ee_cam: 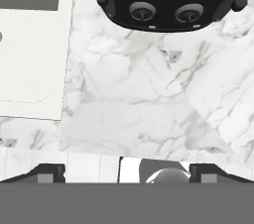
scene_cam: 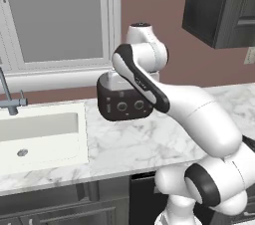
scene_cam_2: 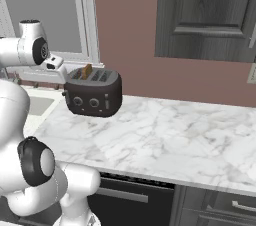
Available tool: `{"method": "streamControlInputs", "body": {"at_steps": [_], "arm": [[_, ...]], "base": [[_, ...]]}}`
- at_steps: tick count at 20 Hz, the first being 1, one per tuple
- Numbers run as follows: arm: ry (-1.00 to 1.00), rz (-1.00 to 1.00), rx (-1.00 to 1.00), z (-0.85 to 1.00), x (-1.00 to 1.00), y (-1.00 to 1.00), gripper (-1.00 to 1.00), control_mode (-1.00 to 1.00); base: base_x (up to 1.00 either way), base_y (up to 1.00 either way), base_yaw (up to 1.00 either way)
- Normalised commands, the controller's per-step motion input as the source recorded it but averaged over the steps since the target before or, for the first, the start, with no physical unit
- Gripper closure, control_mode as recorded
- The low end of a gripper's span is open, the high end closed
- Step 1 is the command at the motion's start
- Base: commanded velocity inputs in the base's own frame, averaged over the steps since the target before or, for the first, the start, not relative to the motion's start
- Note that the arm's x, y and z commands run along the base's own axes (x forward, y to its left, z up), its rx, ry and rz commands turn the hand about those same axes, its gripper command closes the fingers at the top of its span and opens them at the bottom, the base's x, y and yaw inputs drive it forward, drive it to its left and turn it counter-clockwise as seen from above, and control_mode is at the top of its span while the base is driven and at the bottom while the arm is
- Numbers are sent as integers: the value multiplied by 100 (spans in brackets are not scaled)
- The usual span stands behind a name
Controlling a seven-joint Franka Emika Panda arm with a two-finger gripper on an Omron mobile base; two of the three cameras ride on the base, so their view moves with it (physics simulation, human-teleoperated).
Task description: Start the toaster. Once the lever pops up, take the bread to the plate on the dining counter.
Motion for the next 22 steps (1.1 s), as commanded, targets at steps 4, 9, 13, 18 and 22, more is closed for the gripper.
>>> {"method": "streamControlInputs", "body": {"at_steps": [4, 9, 13, 18, 22], "arm": [[4, 0, 0, 0, 0, 33, -100, -100], [0, 0, 0, -1, 0, 26, -100, -100], [0, 1, 0, -9, 0, 15, -100, -100], [0, 0, 0, -10, 13, 1, -100, -100], [-4, 0, 0, -7, 16, 0, -100, -100]], "base": [[0, 0, 0], [0, 0, 0], [0, 0, 0], [0, 0, 0], [0, 0, 0]]}}
